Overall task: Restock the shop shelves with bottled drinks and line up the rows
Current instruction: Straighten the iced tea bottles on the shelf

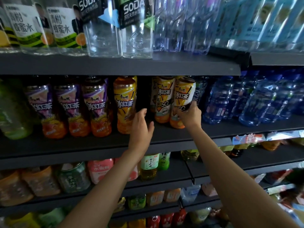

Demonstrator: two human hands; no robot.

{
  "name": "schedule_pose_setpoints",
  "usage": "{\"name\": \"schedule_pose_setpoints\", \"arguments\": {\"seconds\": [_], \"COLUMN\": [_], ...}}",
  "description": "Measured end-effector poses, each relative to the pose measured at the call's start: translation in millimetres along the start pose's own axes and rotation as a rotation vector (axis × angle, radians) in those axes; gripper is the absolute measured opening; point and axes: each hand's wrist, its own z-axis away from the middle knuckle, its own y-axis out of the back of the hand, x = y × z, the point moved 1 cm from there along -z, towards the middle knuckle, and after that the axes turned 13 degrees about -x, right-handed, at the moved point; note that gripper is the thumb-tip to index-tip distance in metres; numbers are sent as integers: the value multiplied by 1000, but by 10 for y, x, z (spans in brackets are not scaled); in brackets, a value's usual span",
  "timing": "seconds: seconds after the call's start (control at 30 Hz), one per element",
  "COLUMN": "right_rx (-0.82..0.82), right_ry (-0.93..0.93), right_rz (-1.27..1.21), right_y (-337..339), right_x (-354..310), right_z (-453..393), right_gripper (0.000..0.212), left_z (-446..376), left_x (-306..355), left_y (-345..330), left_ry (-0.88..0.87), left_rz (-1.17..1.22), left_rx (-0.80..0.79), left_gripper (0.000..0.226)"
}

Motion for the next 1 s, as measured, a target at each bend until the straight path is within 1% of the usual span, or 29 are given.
{"name": "schedule_pose_setpoints", "arguments": {"seconds": [0.1, 0.17, 0.27, 0.3, 0.33, 0.37, 0.43, 0.47, 0.5, 0.53, 0.6, 0.67, 0.7, 0.8, 0.87, 0.93, 1.0], "right_rx": [28, -10, -96, -98, -58, 20, 185, 190, 132, 37, -157, -269, -296, -330, -370, -366, -326], "right_ry": [-8, -30, -26, 2, 64, 172, 439, 531, 582, 594, 555, 488, 464, 381, 254, 148, 90], "right_rz": [1, 15, 51, 73, 96, 107, 90, 80, 68, 58, 65, 96, 98, 113, 152, 153, 163], "right_y": [73, 152, 272, 299, 313, 319, 298, 251, 178, 95, -80, -228, -291, -452, -562, -666, -731], "right_x": [70, 112, 176, 193, 212, 226, 225, 230, 237, 231, 202, 151, 110, -45, -161, -263, -337], "right_z": [-105, -222, -401, -419, -399, -341, -141, -50, 10, 38, 10, -97, -159, -360, -485, -592, -655], "right_gripper": [48, 47, 46, 47, 49, 50, 45, 40, 36, 33, 34, 39, 41, 49, 53, 48, 40], "left_z": [-178, -326, -568, -639, -702, -751, -794, -789, -774, -748, -667, -546, -475, -301, -255, -241, -227], "left_x": [17, 42, 104, 125, 140, 149, 164, 169, 175, 176, 182, 181, 184, 192, 173, 142, 108], "left_y": [-97, -191, -377, -446, -510, -563, -620, -624, -616, -596, -519, -407, -345, -187, -123, -84, -62], "left_ry": [28, 72, 185, 223, 259, 289, 327, 335, 339, 342, 351, 372, 380, 365, 369, 374, 371], "left_rz": [-32, -42, 46, 76, 98, 113, 126, 131, 139, 145, 111, 27, -18, -114, -129, -126, -105], "left_rx": [-16, -25, -56, -52, -39, -19, 29, 52, 75, 95, 118, 135, 146, 133, 96, 66, 53], "left_gripper": [52, 57, 71, 73, 73, 70, 60, 55, 53, 53, 52, 50, 50, 54, 58, 61, 61]}}
